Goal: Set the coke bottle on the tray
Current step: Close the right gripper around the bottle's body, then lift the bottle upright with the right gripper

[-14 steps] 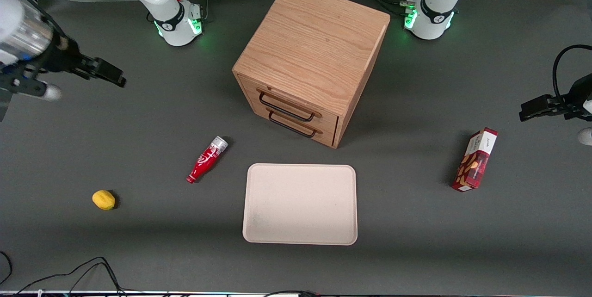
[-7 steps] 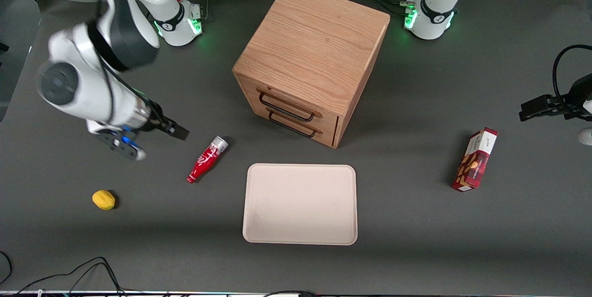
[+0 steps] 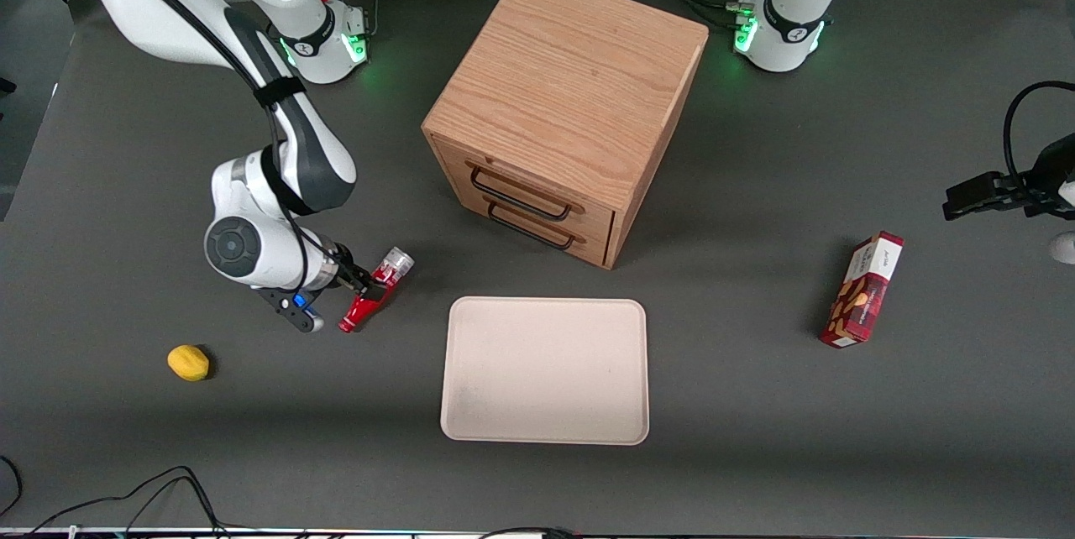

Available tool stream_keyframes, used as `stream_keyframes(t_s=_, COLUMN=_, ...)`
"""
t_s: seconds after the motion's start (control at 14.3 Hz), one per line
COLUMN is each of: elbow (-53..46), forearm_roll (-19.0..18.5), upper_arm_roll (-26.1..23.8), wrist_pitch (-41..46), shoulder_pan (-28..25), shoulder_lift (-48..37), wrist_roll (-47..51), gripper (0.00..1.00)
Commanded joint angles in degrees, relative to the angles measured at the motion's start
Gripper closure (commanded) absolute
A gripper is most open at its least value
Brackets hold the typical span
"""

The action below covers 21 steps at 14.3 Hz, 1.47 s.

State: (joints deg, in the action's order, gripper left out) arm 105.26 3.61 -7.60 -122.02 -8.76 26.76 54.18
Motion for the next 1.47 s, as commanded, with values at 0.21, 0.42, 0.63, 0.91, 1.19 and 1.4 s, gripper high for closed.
stream_keyframes(t_s=0.21, elbow=3.0, forearm_roll=-1.2, upper_arm_roll=-0.2, wrist_pitch=-7.4, shoulder_pan=-0.5, shoulder_lift=2.2, wrist_roll=3.7, gripper=0.0)
stream_keyframes(t_s=0.42, elbow=6.7, forearm_roll=-1.3, upper_arm_roll=-0.2, wrist_pitch=-13.6, shoulder_pan=-0.5, shoulder_lift=3.0, wrist_roll=3.6, gripper=0.0)
stream_keyframes(t_s=0.63, elbow=8.5, forearm_roll=-1.3, upper_arm_roll=-0.2, wrist_pitch=-17.1, shoulder_pan=-0.5, shoulder_lift=4.1, wrist_roll=3.6, gripper=0.0)
stream_keyframes(t_s=0.91, elbow=8.1, forearm_roll=-3.9, upper_arm_roll=-0.3, wrist_pitch=-17.7, shoulder_pan=-0.5, shoulder_lift=5.1, wrist_roll=3.4, gripper=1.0)
stream_keyframes(t_s=1.19, elbow=7.9, forearm_roll=-4.0, upper_arm_roll=-0.7, wrist_pitch=-17.4, shoulder_pan=-0.5, shoulder_lift=4.8, wrist_roll=2.8, gripper=1.0)
stream_keyframes(t_s=1.4, elbow=3.9, forearm_roll=-4.3, upper_arm_roll=-1.6, wrist_pitch=-10.3, shoulder_pan=-0.4, shoulder_lift=1.6, wrist_roll=2.1, gripper=1.0)
